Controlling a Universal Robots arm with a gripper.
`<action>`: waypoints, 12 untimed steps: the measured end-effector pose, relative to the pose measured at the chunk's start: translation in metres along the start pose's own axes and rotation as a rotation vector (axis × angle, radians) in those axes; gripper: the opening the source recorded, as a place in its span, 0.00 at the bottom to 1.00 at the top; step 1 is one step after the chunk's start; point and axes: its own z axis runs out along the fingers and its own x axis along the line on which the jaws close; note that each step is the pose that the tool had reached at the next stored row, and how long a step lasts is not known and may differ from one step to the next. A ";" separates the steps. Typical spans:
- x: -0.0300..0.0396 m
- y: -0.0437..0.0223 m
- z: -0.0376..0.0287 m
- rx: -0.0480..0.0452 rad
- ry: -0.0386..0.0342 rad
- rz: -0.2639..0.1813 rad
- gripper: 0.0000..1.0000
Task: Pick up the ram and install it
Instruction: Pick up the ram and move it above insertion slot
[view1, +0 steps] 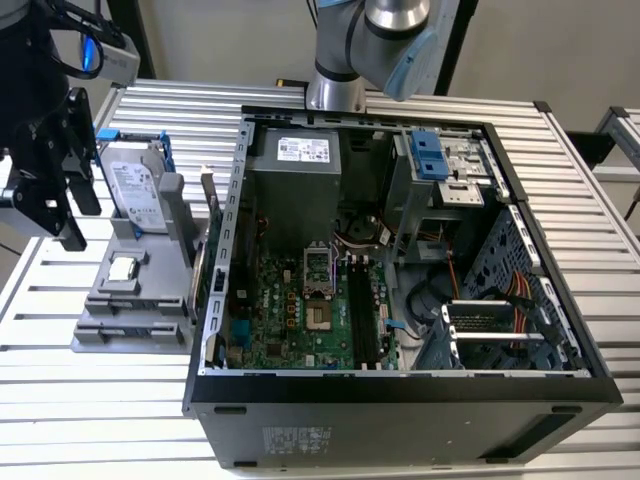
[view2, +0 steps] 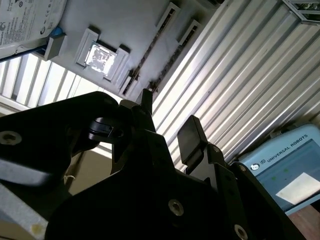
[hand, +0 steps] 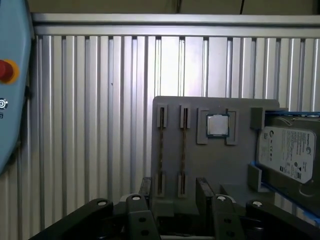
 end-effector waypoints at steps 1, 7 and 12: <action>0.0000 0.0000 0.0006 -0.0001 0.0004 0.000 1.00; -0.0001 -0.0001 0.0038 0.0000 0.0008 0.002 1.00; -0.0001 -0.0001 0.0057 -0.0001 0.0008 0.002 1.00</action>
